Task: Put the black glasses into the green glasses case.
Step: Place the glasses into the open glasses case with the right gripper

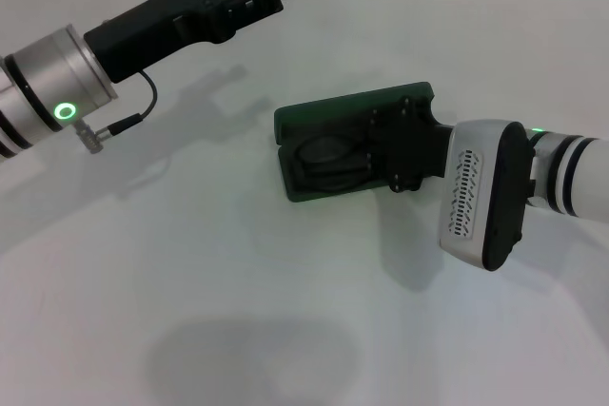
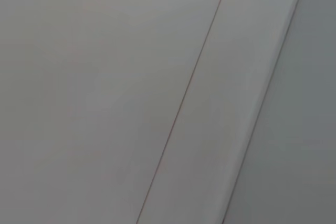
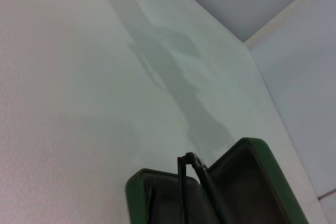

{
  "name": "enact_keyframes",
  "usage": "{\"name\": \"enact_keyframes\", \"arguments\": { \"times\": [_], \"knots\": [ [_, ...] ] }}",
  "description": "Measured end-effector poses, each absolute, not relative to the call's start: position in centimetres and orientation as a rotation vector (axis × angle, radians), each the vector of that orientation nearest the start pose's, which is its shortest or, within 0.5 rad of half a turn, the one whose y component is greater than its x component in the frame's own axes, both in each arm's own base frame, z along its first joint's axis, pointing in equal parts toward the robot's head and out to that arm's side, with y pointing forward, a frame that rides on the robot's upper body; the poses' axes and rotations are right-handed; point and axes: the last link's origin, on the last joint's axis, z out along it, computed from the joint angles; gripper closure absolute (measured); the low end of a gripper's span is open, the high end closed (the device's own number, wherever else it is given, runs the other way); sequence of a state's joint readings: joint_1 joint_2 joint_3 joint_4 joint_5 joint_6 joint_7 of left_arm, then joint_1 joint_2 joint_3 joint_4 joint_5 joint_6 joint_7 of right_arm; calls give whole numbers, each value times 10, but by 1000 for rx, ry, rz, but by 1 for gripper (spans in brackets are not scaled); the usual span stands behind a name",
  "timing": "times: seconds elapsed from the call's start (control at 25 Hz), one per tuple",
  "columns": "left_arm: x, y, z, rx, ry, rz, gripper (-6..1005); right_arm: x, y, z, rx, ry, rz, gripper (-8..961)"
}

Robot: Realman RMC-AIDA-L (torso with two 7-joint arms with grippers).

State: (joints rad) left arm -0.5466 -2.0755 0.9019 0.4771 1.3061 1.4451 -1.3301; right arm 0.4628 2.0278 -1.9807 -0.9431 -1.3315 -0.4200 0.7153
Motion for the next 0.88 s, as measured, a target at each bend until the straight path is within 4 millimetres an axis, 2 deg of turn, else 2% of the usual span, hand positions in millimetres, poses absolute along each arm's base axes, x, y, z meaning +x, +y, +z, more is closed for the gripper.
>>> {"name": "enact_keyframes", "arguments": {
  "times": [0.24, 0.44, 0.88],
  "knots": [
    [-223, 359, 8, -2319, -712, -1295, 106, 187, 356, -100, -2428, -605, 36, 719],
    [-224, 358, 8, -2317, -717, -1293, 106, 189, 354, -92, -2413, -576, 54, 712],
    [-224, 358, 9, -2318, -715, -1297, 106, 190, 348, -94, -2459, -557, 99, 679]
  ]
}}
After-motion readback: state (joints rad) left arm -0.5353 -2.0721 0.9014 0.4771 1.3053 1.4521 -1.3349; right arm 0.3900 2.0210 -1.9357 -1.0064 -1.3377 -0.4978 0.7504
